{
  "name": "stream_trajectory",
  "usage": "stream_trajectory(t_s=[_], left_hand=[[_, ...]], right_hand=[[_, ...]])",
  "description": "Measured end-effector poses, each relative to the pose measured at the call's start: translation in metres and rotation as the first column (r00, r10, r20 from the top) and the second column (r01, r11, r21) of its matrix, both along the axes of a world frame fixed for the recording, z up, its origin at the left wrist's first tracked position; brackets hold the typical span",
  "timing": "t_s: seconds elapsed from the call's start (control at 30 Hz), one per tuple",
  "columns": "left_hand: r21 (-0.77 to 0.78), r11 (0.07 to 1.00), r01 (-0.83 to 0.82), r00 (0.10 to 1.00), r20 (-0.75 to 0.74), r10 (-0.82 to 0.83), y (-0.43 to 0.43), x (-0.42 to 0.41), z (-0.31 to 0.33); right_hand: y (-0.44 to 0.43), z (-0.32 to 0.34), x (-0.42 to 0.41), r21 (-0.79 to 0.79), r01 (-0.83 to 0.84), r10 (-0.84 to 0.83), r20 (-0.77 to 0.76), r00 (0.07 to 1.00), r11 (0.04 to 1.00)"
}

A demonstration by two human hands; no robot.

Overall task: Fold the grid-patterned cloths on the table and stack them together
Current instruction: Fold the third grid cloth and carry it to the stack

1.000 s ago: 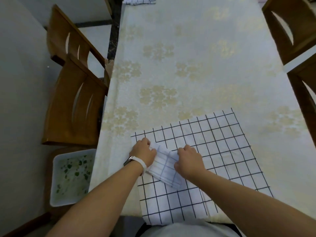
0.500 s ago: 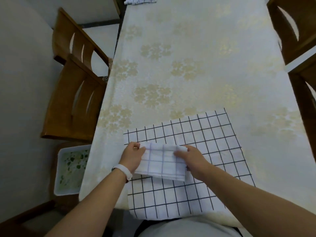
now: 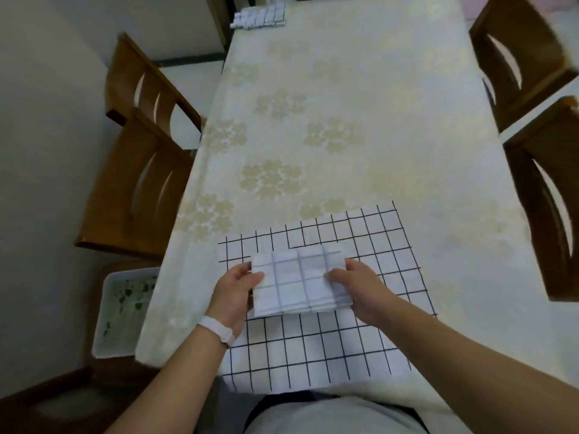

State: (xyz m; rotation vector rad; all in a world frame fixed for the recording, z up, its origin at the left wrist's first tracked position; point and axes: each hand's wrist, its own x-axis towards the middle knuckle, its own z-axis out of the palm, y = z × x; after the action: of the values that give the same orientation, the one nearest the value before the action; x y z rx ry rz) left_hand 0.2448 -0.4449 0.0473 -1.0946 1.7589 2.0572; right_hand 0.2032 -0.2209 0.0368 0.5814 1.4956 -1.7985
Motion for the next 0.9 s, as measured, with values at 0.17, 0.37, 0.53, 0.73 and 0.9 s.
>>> stream_trajectory(t_s=[0.17, 0.37, 0.53, 0.73, 0.9], left_hand=[[0.062, 0.988, 0.14, 0.99, -0.044, -0.137, 0.013, -0.001, 0.007], [0.104, 0.938, 0.331, 0.94, -0.124, -0.318, 0.042, 0.004, 0.022], [0.07, 0.859, 0.507, 0.853, -0.186, -0.488, 0.08, 0.016, 0.026], [0.083, 0.761, 0.644, 0.756, -0.228, -0.614, 0.136, 0.023, 0.042], [0.086, 0.689, 0.719, 0.684, -0.26, -0.681, 0.187, 0.025, 0.054]], right_hand=[[0.012, 0.022, 0.022, 0.117, 0.128, -0.116, -0.104, 0.988, 0.985], [0.033, 0.041, 0.066, 0.237, 0.302, -0.26, -0.193, 0.946, 0.923], [0.057, 0.052, 0.114, 0.285, 0.475, -0.418, -0.241, 0.876, 0.832], [0.093, 0.076, 0.159, 0.299, 0.63, -0.554, -0.305, 0.775, 0.717], [0.132, 0.091, 0.184, 0.287, 0.7, -0.625, -0.315, 0.714, 0.654]])
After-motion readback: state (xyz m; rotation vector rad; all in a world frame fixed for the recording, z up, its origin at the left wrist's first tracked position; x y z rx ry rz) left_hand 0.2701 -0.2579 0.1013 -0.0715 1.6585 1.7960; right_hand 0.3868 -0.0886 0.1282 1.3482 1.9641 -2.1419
